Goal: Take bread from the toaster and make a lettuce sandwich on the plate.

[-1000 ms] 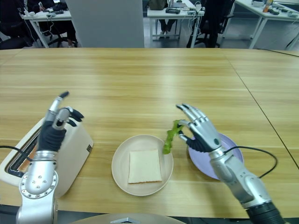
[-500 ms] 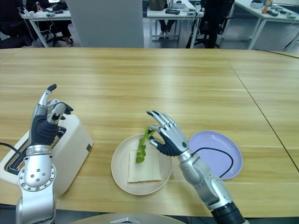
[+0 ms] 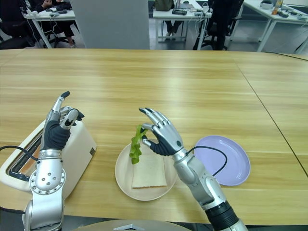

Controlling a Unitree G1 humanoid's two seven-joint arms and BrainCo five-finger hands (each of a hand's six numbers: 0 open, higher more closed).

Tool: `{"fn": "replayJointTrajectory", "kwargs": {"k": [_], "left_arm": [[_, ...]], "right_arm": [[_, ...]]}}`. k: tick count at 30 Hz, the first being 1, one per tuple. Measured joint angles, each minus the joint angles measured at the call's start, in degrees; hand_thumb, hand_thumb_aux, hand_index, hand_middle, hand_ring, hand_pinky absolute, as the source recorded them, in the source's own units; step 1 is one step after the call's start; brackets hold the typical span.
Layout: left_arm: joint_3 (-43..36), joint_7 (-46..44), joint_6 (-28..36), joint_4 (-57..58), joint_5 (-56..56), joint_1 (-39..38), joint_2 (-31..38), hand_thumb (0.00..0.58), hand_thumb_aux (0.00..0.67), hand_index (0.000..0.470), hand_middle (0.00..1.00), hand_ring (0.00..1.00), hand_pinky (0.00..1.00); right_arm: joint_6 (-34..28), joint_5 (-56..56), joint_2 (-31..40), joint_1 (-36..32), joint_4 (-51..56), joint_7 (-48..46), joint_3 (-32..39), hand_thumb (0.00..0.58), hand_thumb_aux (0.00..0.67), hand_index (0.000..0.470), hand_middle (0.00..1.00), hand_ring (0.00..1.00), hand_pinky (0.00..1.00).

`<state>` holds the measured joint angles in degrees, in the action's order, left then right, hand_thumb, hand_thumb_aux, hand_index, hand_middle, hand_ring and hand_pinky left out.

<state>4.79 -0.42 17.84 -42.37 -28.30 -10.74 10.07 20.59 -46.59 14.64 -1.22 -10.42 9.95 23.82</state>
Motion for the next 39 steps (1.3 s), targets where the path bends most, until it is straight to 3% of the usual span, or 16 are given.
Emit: {"fn": "replayJointTrajectory", "kwargs": {"k": [13,20,34,35,36,37,39], "left_arm": [[-1.91,-1.37,-0.2,1.29,-0.04,0.29,0.09,0.0,0.0,0.0,0.53,0.53,0.53],[-1.4,-1.36,-0.3,0.17,-0.09,-2.42,-0.01,0.0,0.0,0.0,0.53,0.53,0.53],[-1.2,-1.16,-0.6,-0.36,-0.18,-4.6,-0.34,0.0,0.0,0.0,0.53,0.53,0.53],[-1.18,-1.17,-0.6,-0.38,-0.18,-4.61,-0.34,0.0,0.0,0.0,0.53,0.53,0.53],[-1.15,-1.2,-0.61,-0.39,-0.16,-4.54,-0.28,0.0,0.0,0.0,0.53,0.53,0.53],[-0.94,-1.2,-0.61,-0.4,-0.16,-4.53,-0.25,0.0,0.0,0.0,0.54,0.54,0.54],[-0.6,-1.25,-0.61,-0.44,-0.14,-4.4,-0.14,0.0,0.0,0.0,0.54,0.54,0.54]], "right_arm": [[-0.88,-2.27,4.28,10.11,8.46,1.03,2.8,0.58,0.67,0.46,0.0,0.0,0.0],[-2.63,-1.57,9.09,9.1,9.92,0.07,-1.12,0.58,0.67,0.46,0.0,0.0,0.0],[-3.47,0.38,11.57,6.14,6.45,-2.05,-5.51,0.58,0.67,0.46,0.0,0.0,0.0],[-3.29,0.82,11.83,6.8,5.64,-2.83,-5.49,0.328,0.229,0.157,0.0,0.0,0.0],[-3.11,1.13,12.05,8.4,4.2,-3.78,-5.4,0.175,0.11,0.076,0.0,0.0,0.0],[-2.69,1.27,12.48,10.3,2.91,-4.5,-4.98,0.096,0.058,0.04,0.0,0.0,0.0],[-2.32,2.1,13.2,13.93,0.7,-5.99,-4.57,0.096,0.058,0.04,0.0,0.0,0.0]]}}
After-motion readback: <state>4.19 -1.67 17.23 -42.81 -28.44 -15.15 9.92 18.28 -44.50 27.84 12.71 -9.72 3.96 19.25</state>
